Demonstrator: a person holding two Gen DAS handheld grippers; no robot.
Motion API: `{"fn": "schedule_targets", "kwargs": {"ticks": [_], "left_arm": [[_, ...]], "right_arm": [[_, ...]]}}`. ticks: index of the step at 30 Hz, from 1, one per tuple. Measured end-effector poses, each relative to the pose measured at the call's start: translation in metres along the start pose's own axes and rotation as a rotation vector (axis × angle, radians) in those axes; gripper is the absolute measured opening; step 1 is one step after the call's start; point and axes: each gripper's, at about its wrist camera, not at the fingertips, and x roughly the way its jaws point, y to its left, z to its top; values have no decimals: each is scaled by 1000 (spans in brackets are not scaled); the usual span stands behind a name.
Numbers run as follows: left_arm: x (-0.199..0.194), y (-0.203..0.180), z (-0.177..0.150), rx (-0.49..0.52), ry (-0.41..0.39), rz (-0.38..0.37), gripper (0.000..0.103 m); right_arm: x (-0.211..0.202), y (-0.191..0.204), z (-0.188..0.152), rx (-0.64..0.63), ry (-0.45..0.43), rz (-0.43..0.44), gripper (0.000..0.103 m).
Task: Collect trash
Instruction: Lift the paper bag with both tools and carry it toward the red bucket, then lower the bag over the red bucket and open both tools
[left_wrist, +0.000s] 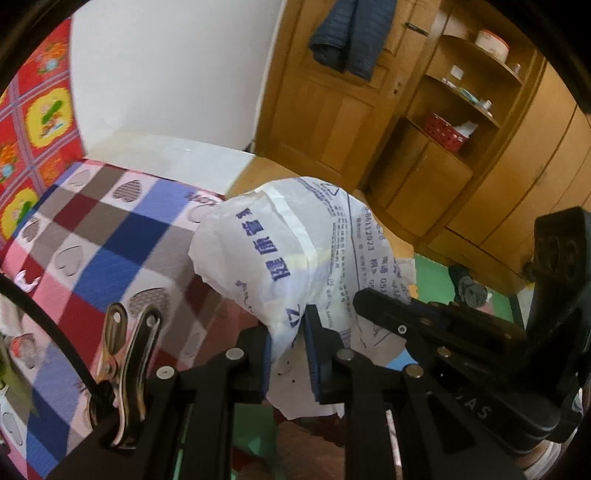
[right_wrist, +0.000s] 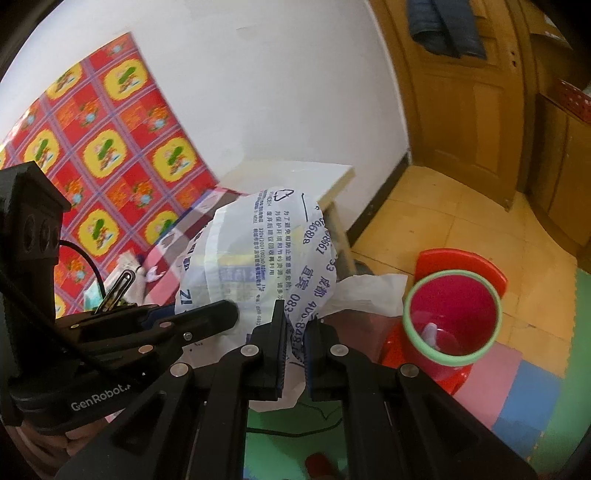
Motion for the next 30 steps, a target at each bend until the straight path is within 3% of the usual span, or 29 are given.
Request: {"fn": "schedule_targets", "kwargs": {"ticks": [15,30], "left_arm": [[75,-57,24,103,74,-79,16],[177,-98,33,163,153,-115,16]], "right_arm": [[7,-86,4,74,20,-99,9],[54,-178,2,136,96,-157,9]]}}
